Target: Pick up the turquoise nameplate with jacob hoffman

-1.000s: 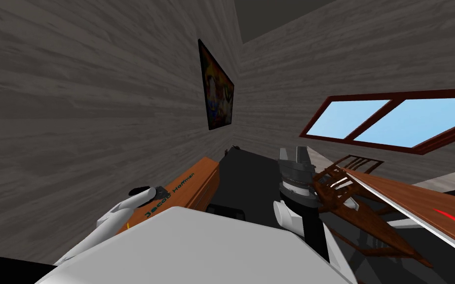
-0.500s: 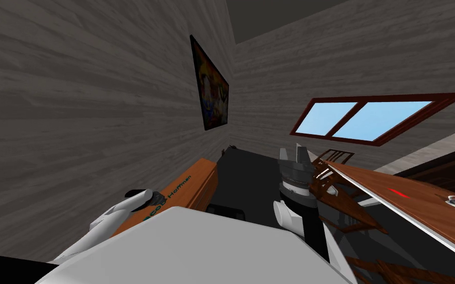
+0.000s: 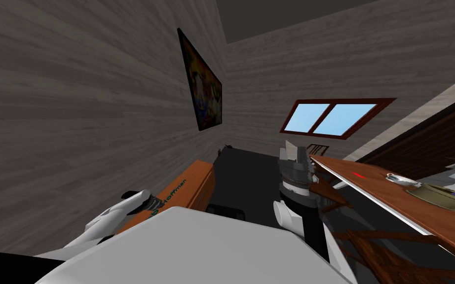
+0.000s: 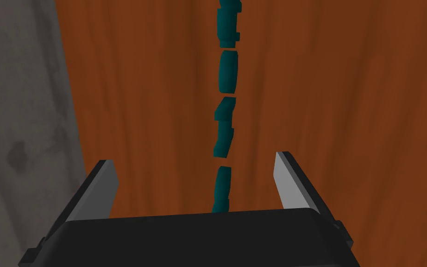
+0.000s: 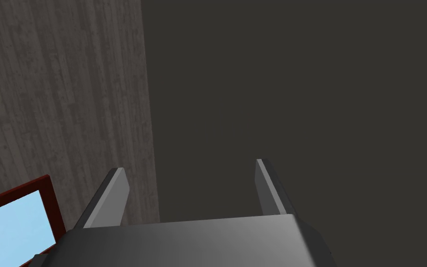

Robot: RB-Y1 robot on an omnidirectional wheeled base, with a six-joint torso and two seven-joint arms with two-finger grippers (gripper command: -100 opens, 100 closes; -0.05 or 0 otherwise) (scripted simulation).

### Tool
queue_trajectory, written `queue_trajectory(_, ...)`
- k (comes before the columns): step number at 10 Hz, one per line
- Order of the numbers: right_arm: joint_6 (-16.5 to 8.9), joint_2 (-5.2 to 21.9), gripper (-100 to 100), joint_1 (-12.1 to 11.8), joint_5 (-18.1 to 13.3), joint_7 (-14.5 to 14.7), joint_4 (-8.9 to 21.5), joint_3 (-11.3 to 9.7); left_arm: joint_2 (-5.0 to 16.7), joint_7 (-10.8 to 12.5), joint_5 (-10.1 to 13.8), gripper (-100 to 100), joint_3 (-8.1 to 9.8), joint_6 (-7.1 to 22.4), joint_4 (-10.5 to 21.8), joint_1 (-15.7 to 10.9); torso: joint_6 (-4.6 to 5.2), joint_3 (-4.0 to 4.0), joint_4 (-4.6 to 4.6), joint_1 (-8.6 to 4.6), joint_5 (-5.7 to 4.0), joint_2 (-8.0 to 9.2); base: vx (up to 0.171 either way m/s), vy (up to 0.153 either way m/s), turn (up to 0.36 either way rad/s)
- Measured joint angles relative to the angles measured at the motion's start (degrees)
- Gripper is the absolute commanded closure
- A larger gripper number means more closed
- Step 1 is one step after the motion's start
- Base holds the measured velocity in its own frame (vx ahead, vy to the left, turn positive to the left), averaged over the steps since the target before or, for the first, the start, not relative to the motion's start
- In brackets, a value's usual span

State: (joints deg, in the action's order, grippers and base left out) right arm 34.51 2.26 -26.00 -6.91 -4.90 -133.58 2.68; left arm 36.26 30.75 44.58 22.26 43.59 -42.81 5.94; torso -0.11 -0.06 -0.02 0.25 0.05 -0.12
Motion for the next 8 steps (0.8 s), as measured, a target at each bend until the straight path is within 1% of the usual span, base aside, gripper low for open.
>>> queue_trajectory(1, 0.0, 0.0, 0, 0.0, 0.0, 0.0, 0.0, 0.0, 0.1, 0.6, -0.1, -100, -0.07, 1.3, -0.1, 0.4, -0.07, 0.01, 0.0, 0.02, 0.01, 0.01, -0.004, 0.049, -0.203)
queue_trajectory(2, 0.0, 0.0, 0, 0.0, 0.0, 0.0, 0.0, 0.0, 0.3, 1.6, -0.2, -100, -0.29, 2.9, 0.8, 0.3, -0.02, 0.0, 0.0, 0.02, 0.01, 0.0, -0.005, 0.052, -0.345)
queue_trajectory(3, 0.0, 0.0, 0, 0.0, 0.0, 0.0, 0.0, 0.0, 0.9, 2.1, 0.2, -100, -0.56, 4.5, 2.9, -0.7, 0.0, -0.01, 0.0, 0.04, 0.01, -0.01, -0.014, 0.067, -0.32)
queue_trajectory(4, 0.0, 0.0, 0, 0.0, 0.0, 0.0, 0.0, 0.0, 1.6, 1.8, 1.1, -100, -0.52, 6.1, 5.2, -1.1, -0.03, 0.01, 0.0, 0.09, 0.02, 0.02, -0.003, 0.071, -0.211)
queue_trajectory(5, 0.0, 0.0, 0, 0.0, 0.0, 0.0, 0.0, 0.0, 1.8, 2.1, 1.5, -100, -0.57, 7.7, 5.5, -0.4, -0.06, 0.0, 0.0, 0.11, 0.03, 0.0, -0.001, 0.056, -0.177)
queue_trajectory(6, 0.0, 0.0, 0, 0.0, 0.0, 0.0, 0.0, 0.0, 1.8, 3.0, 1.5, -100, -0.9, 9.2, 6.1, -0.5, -0.05, -0.01, -0.01, 0.06, 0.02, -0.03, -0.006, 0.036, -0.069)
queue_trajectory(8, 0.0, 0.0, 0, 0.0, 0.0, 0.0, 0.0, 0.0, 2.3, 2.9, 1.8, -100, -1.15, 10.0, 8.8, -1.8, -0.06, -0.02, -0.01, -0.06, 0.0, -0.03, -0.006, 0.018, -0.059)
